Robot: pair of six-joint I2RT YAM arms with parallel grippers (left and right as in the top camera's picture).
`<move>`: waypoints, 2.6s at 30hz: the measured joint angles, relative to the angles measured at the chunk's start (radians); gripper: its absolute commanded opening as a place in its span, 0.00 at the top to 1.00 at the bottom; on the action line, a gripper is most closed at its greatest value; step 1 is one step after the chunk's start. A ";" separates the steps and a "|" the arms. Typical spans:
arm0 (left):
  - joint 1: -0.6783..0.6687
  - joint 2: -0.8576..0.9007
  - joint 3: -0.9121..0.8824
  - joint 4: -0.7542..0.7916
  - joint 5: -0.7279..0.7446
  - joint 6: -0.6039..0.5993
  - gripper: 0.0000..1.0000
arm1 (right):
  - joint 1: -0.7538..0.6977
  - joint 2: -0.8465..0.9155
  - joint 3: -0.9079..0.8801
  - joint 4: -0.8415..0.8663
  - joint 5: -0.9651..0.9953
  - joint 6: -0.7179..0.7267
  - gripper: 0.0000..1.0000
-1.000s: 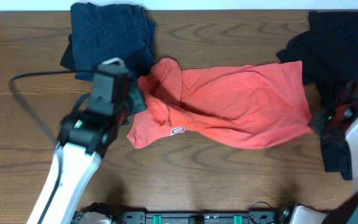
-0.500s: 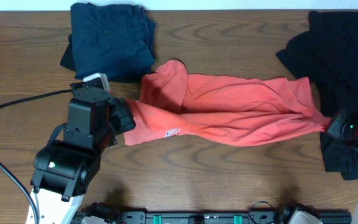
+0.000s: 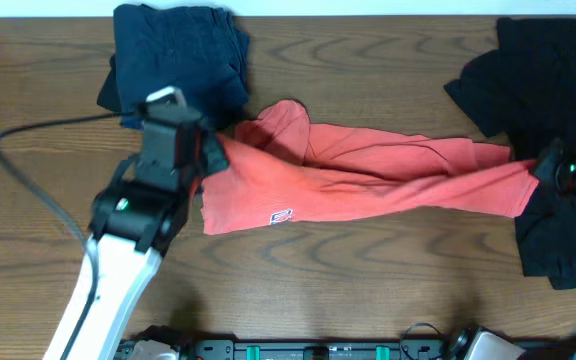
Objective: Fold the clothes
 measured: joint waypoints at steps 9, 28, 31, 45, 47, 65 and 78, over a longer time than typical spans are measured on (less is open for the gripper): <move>0.000 0.195 0.000 0.160 -0.008 -0.007 0.94 | 0.028 0.182 0.001 0.287 -0.074 0.005 0.99; 0.000 0.408 0.000 0.336 -0.009 -0.007 0.94 | 0.194 0.467 0.001 0.589 -0.020 -0.020 0.99; 0.000 0.423 0.000 0.352 -0.009 -0.008 0.94 | 0.193 0.481 0.001 0.588 -0.006 -0.020 0.99; -0.011 0.430 0.000 0.356 0.064 -0.008 0.94 | 0.163 0.482 0.001 0.573 0.011 -0.020 0.99; -0.028 0.432 0.000 0.356 0.079 -0.008 0.94 | 0.163 0.482 0.001 0.572 0.011 -0.020 0.99; -0.176 0.537 0.000 0.354 0.124 -0.011 0.63 | 0.162 0.482 0.001 0.551 0.010 -0.020 0.98; -0.228 0.444 0.014 0.138 0.135 0.069 0.09 | 0.156 0.482 0.002 0.516 0.008 -0.022 0.46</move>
